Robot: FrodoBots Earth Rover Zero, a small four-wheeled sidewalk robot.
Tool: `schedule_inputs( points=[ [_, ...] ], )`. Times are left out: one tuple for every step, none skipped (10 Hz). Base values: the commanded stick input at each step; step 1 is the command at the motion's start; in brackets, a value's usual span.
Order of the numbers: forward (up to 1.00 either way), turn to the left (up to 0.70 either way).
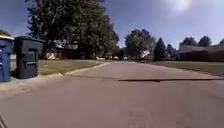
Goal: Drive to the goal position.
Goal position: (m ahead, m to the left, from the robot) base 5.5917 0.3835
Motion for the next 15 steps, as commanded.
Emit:
schedule_inputs(
  points=[
    [1.00, 0.00],
    [1.00, 0.00],
    [1.00, 0.00],
    [1.00, 0.00],
    [1.00, 0.00],
    [1.00, 0.00],
    [1.00, 0.00],
    [1.00, 0.00],
    [1.00, 0.00],
    [1.00, 0.00],
    [1.00, 0.00],
    [1.00, 0.00],
    [1.00, 0.00],
    [1.00, 0.00],
    [1.00, 0.00]
  ],
)
